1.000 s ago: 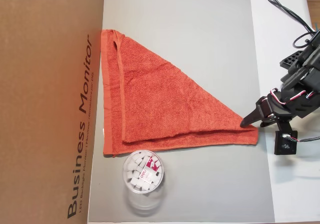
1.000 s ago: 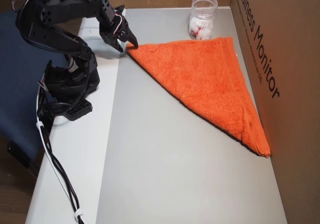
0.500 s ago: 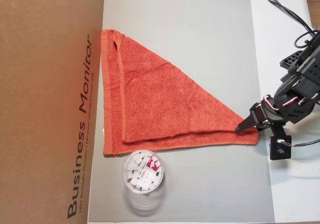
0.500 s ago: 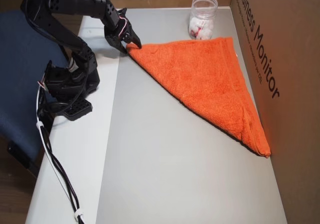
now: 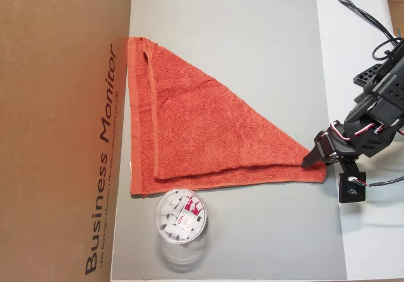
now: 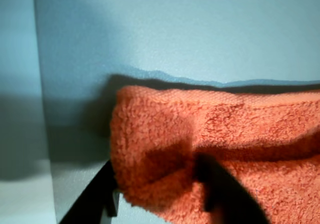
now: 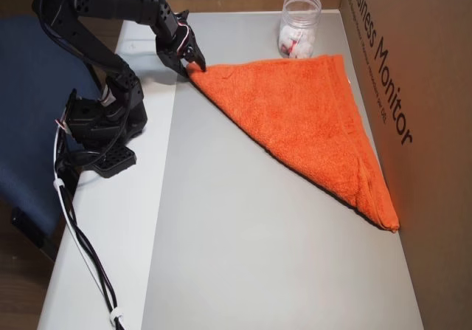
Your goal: Fold the blanket.
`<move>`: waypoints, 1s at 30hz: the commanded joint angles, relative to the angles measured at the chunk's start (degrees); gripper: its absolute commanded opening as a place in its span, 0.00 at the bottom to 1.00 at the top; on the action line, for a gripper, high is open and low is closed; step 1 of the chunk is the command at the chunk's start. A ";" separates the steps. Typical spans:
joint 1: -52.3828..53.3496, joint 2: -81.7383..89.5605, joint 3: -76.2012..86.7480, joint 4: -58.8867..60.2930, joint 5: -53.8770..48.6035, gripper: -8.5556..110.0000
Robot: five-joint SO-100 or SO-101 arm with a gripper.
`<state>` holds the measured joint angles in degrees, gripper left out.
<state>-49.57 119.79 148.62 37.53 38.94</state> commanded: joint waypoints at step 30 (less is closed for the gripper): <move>-6.68 0.97 -5.01 16.88 17.05 0.07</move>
<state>-54.93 119.79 146.16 53.96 53.17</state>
